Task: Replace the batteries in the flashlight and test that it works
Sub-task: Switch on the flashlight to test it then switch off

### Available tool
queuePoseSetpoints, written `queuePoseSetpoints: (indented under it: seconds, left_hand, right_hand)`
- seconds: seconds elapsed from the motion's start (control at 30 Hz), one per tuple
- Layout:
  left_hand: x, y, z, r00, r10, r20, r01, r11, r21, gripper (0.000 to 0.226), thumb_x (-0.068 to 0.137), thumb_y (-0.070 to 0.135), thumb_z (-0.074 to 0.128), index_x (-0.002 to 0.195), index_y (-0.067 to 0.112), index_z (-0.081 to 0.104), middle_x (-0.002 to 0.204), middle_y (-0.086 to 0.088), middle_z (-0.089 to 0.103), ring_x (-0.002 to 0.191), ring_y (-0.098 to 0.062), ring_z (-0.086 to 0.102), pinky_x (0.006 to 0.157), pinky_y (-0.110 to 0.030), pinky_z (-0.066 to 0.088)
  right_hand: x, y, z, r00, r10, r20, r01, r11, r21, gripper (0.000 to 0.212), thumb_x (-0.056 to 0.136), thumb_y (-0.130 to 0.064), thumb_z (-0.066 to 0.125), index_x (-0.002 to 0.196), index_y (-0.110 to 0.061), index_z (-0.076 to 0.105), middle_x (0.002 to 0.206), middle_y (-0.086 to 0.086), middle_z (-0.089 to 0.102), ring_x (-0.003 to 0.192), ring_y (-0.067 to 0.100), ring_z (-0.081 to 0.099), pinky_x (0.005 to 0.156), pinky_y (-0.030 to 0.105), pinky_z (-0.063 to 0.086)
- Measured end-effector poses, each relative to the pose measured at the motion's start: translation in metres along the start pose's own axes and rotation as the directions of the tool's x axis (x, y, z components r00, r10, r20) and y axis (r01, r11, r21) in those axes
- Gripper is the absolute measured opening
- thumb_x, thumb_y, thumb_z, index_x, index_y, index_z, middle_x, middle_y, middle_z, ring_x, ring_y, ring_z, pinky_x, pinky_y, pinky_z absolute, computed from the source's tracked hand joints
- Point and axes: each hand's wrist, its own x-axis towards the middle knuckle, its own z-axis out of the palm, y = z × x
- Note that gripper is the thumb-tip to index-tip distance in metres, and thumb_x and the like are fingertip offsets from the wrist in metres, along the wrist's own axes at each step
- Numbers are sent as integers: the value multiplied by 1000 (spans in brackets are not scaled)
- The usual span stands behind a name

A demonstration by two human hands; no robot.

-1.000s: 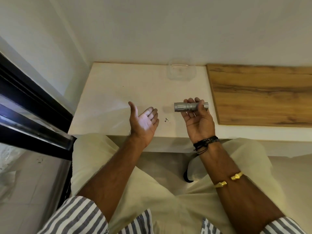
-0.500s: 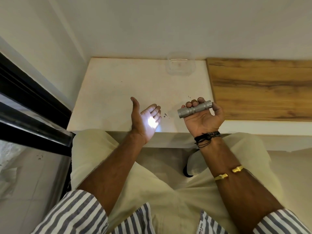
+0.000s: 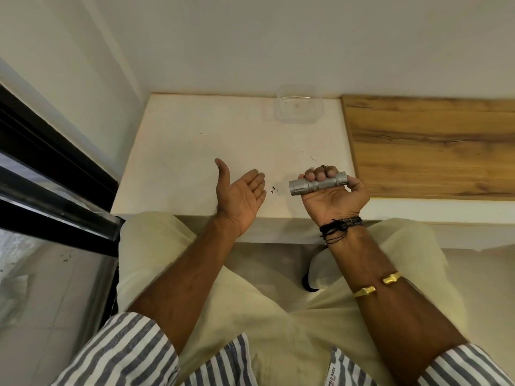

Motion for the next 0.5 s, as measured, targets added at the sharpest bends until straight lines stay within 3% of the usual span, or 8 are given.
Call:
queuePoseSetpoints:
  seconds: [0.1,0.17,0.23,0.3,0.33,0.4,0.5]
  left_hand:
    - [1,0,2,999,14,-32,-12,998,60,103,85,83,25,153,6,25,160,-15,28,148,-30,26,123,-45,18]
    - [2,-2,7,987,104,-122,-55,934,353,84,94,69,36,148,4,36,155,-15,39,143,-28,38,120,-43,28]
    - [1,-8,9,939,332,-89,-152,633,759,56,97,44,57,138,5,53,142,-14,55,129,-26,55,109,-40,45]
    - [0,-16,6,883,463,82,-262,339,904,44,92,27,69,132,10,61,129,-5,67,112,-16,66,94,-28,55]
    - [-1,-19,5,861,489,139,-297,262,918,43,90,24,72,130,12,63,124,-2,69,105,-12,68,88,-23,57]
    - [0,-22,3,839,514,178,-325,211,922,40,86,22,76,125,13,67,118,-2,72,95,-8,68,78,-15,57]
    - [4,-22,0,825,526,206,-345,182,921,41,84,22,78,122,13,68,115,-2,73,87,-4,67,72,-5,51]
  right_hand:
    - [0,2,1,1000,-18,-19,17,1000,-20,19,68,-27,49,74,-10,50,74,6,46,68,26,48,73,34,49]
    - [1,2,2,999,-15,-44,13,998,-62,22,79,-31,50,79,-9,54,80,6,48,72,25,49,79,37,44]
    - [2,2,2,998,-1,-56,-8,986,-167,26,88,-33,48,83,-9,56,80,7,50,73,24,51,82,38,42]
    - [3,5,2,997,-33,-67,9,947,-322,14,88,-21,50,87,-8,56,81,8,50,73,22,52,82,37,44]
    - [4,8,1,996,-65,-68,31,910,-414,9,90,-14,51,91,-7,57,82,8,51,75,22,52,83,37,45]
    - [6,14,-1,990,-139,-30,86,752,-653,8,98,-7,53,102,-6,59,89,6,58,85,21,57,90,40,49]
    - [6,23,-4,979,-193,71,147,417,-897,18,97,-12,65,115,-8,68,106,-7,70,100,15,66,99,44,55]
